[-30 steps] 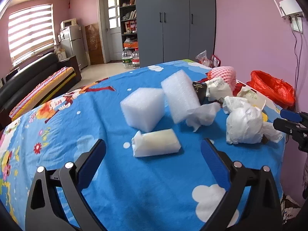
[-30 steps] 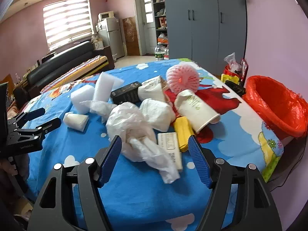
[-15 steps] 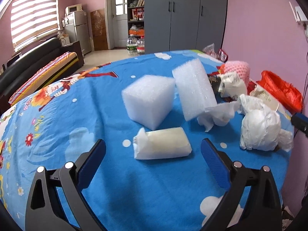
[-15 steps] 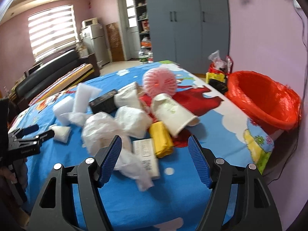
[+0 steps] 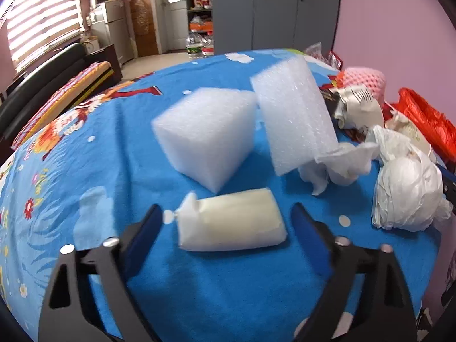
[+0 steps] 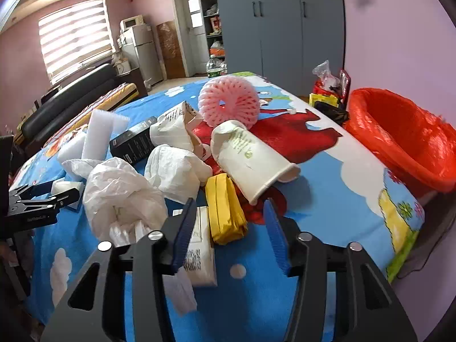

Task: Collect trash
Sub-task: 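Grasp the yellow packet with the right tool while the left tool grasps the white wrapped bar, then carry both items over the red bucket and open both tools to drop them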

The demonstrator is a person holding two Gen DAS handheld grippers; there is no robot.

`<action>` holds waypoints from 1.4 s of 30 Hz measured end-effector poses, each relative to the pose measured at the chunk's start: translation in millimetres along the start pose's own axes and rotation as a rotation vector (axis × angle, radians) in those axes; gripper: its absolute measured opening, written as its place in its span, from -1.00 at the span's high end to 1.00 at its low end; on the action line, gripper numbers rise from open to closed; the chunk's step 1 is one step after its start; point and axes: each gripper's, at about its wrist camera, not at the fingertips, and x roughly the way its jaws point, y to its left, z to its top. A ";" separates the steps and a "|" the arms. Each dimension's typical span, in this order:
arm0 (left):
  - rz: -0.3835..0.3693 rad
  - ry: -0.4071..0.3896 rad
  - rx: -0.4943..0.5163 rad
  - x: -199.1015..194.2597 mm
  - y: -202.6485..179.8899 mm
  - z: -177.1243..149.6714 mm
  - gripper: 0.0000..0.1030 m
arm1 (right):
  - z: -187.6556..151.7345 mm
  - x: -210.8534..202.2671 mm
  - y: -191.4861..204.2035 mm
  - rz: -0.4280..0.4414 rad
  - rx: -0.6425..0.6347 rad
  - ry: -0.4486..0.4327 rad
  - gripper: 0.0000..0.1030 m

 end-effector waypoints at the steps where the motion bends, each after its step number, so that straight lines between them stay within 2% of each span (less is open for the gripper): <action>1: -0.002 0.008 0.008 1.7 -1.6 0.1 -0.52 | 0.1 3.6 -0.1 0.003 0.000 0.008 0.16; 5: -0.015 0.013 0.018 2.8 -2.4 -0.7 -0.42 | -4.5 12.6 -5.7 0.032 0.044 0.038 0.22; 7: -0.031 0.011 0.026 1.9 -3.0 -2.0 -0.35 | -5.1 12.1 -11.3 0.063 0.078 0.042 0.34; 8: -0.037 0.009 0.031 0.8 -3.6 -3.2 -0.34 | -4.8 11.3 -11.0 0.072 0.076 0.044 0.47; 15: -0.035 -0.047 0.036 -22.0 -8.5 -12.3 -0.33 | -3.8 -13.9 4.5 0.061 0.004 -0.010 0.48; 26: -0.055 -0.167 0.068 -79.6 -33.2 -21.4 -0.33 | -9.1 -56.6 1.5 0.070 0.013 -0.085 0.48; 35: -0.121 -0.212 0.149 -102.7 -77.5 -16.1 -0.33 | -12.7 -77.1 -26.3 0.048 0.073 -0.132 0.48; 42: -0.186 -0.233 0.225 -105.3 -115.9 -5.0 -0.34 | -15.0 -89.6 -60.4 0.011 0.136 -0.168 0.48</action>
